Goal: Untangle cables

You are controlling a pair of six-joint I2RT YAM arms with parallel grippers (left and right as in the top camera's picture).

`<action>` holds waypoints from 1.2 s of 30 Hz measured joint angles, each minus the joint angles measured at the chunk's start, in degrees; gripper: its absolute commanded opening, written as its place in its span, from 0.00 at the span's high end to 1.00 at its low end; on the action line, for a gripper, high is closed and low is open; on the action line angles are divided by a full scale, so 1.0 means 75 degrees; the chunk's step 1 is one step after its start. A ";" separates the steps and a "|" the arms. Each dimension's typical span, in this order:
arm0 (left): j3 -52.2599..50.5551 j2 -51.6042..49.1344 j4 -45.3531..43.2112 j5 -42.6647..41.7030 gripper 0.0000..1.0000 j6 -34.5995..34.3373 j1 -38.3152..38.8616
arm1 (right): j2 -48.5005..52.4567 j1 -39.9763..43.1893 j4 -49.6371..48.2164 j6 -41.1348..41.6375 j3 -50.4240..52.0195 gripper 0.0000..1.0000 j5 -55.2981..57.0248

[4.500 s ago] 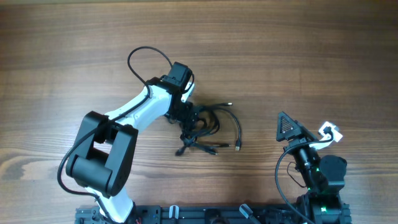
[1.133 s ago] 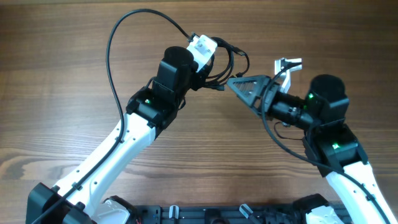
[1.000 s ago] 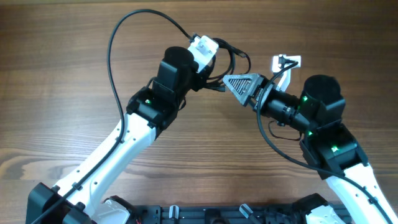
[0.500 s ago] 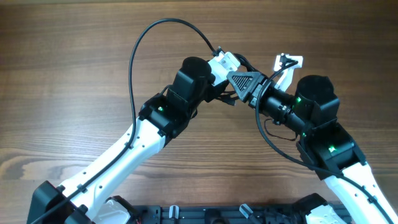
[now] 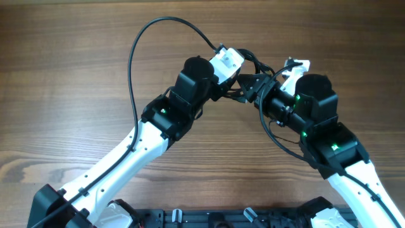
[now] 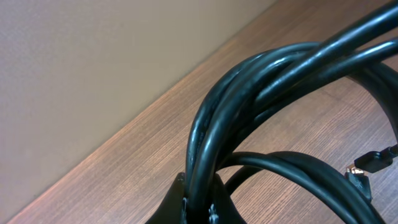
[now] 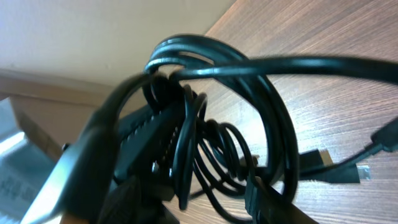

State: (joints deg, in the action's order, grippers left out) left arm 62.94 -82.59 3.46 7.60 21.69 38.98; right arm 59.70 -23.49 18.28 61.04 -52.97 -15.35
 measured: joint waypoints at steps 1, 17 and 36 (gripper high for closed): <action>0.0000 0.0000 0.0006 -0.0006 0.96 0.0000 0.0012 | 0.0023 0.0000 -0.0050 0.0026 0.0000 0.46 0.0006; 0.0000 0.0000 0.0047 -0.0481 0.96 0.0035 0.0020 | 0.0032 0.0000 -0.0134 0.0233 0.0000 0.52 0.0289; 0.0000 0.0000 -0.0009 -0.0723 0.96 0.0032 0.0017 | 0.0542 0.0009 -0.0676 0.0312 0.0000 0.68 0.0720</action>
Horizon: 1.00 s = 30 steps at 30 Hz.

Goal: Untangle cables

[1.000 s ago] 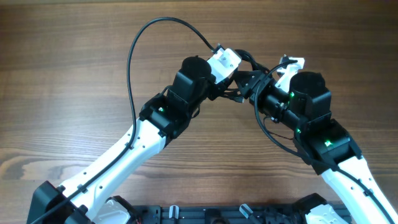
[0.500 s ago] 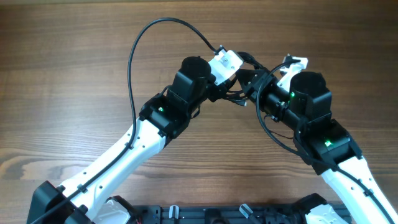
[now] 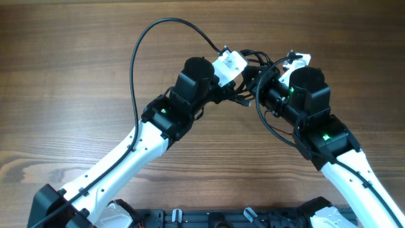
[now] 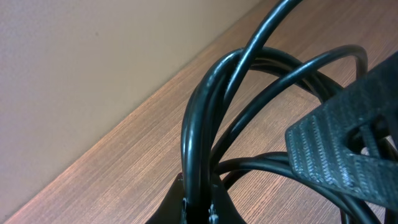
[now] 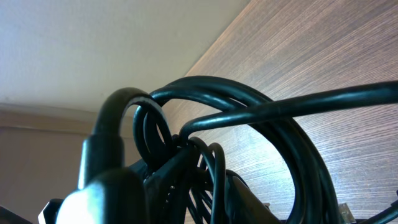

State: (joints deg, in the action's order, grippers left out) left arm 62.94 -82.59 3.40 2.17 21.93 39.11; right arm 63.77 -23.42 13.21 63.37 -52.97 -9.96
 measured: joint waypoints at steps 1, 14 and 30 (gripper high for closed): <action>0.0000 0.0000 0.0000 -0.0009 0.96 0.0000 0.0000 | 0.0006 0.0000 0.0000 0.0003 0.0000 0.68 0.0000; 0.0000 0.0000 -0.0242 -0.0280 0.96 0.0000 0.0023 | 0.0157 -0.0003 0.0580 -0.0003 0.0000 0.78 -0.0003; 0.0000 0.0000 -0.0050 -0.0277 0.96 0.0000 0.0023 | 0.0157 -0.0003 0.0586 -0.0070 0.0000 0.91 0.0143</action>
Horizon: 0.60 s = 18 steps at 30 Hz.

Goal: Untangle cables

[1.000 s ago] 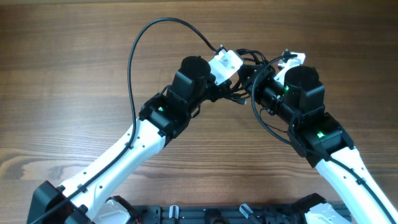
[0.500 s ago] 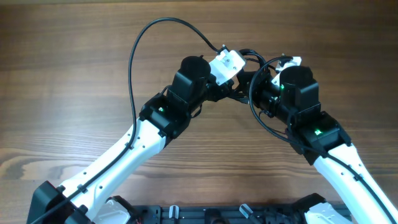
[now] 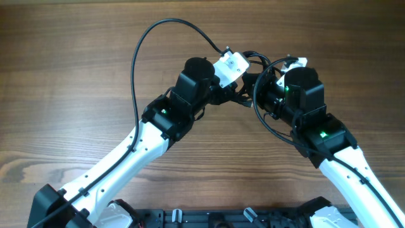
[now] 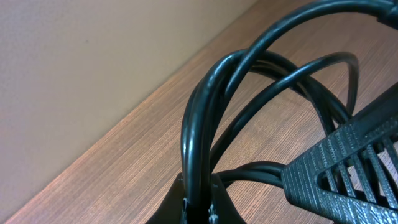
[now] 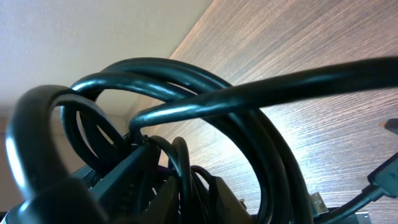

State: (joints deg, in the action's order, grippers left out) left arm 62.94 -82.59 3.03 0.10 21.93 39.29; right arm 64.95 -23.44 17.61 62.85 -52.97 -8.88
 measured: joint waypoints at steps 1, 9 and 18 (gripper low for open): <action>0.0000 0.0000 0.0000 0.0000 0.96 0.0000 0.0000 | 0.0000 0.0000 0.0000 -0.0015 0.0000 0.94 0.0006; 0.0000 0.0000 0.0006 -0.0006 0.96 0.0000 0.0000 | 0.0000 0.0000 -0.0003 -0.0102 0.0000 0.95 0.0052; 0.0000 0.0000 0.0017 0.0262 0.96 0.0000 0.0000 | 0.0000 0.0023 0.0017 -0.0189 0.0000 0.96 -0.0635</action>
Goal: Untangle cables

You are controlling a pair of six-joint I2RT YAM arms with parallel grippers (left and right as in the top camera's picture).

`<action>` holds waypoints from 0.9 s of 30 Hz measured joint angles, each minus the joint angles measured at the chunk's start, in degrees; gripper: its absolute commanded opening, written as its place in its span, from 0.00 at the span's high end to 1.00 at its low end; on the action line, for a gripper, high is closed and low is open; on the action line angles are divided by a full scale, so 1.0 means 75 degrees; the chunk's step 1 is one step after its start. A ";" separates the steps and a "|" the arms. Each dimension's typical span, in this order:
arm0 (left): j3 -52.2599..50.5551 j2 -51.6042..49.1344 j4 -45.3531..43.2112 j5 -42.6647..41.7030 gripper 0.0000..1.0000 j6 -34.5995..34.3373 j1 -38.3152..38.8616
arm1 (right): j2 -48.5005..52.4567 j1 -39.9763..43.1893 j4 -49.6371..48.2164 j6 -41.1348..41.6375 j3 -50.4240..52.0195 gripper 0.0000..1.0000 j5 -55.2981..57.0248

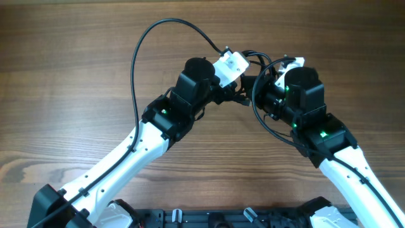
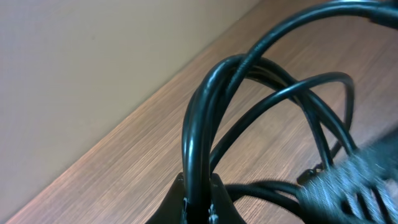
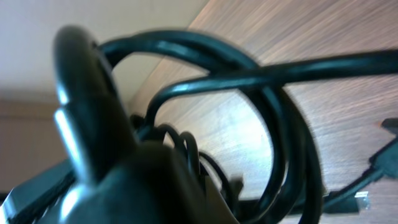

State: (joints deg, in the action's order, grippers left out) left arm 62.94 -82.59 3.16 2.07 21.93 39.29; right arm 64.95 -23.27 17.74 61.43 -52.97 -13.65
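A tangle of black cables [image 1: 248, 76] hangs between my two wrists above the wooden table. My left gripper [image 2: 199, 199] is shut on two strands that rise from its jaws, and other loops [image 2: 292, 93] arch off to the right. The right gripper [image 1: 261, 85] is pushed into the tangle from the right, close to the left one. One of its ribbed fingers [image 2: 357, 180] shows blurred in the left wrist view. In the right wrist view a thick dark blur [image 3: 93, 106] hides the jaws, with cable loops [image 3: 280, 124] and a plug [image 3: 357, 200] behind it.
The wooden table [image 1: 76, 76] lies under both arms, with a pale wall [image 2: 74, 56] beyond its far edge. Each arm's own thin black lead [image 1: 134, 60] loops out beside it. A black rail [image 1: 209, 218] runs along the near edge.
The right gripper's finger sits lower and further right in the left wrist view, now blurred by motion. The right wrist view has swung, with a dark blur over its jaws. The left gripper still holds.
At first my left gripper held a thick bunch of strands and the right gripper stood slightly right of the tangle. The right arm then came left until its finger showed in the left wrist view. Now the loops stand spread apart, with two strands in the left jaws.
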 measured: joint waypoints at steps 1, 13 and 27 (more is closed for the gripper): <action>0.0000 0.0000 0.0015 0.0099 0.96 0.0003 -0.0003 | 0.0000 0.0029 -0.0020 0.0000 0.0000 0.96 -0.0227; 0.0000 0.0012 0.0000 0.0411 0.96 -0.0085 -0.0341 | 0.0003 0.0597 -0.0475 -0.0023 0.0015 0.96 -0.2865; 0.0000 0.0015 -0.0297 0.0740 0.96 -0.0178 -0.0863 | 0.0015 0.0629 0.1078 -0.0839 0.0015 0.96 -0.3768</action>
State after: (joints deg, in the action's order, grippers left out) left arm 62.94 -82.48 0.93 7.62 20.60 32.82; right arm 65.06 -18.55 25.82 55.13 -52.86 -41.91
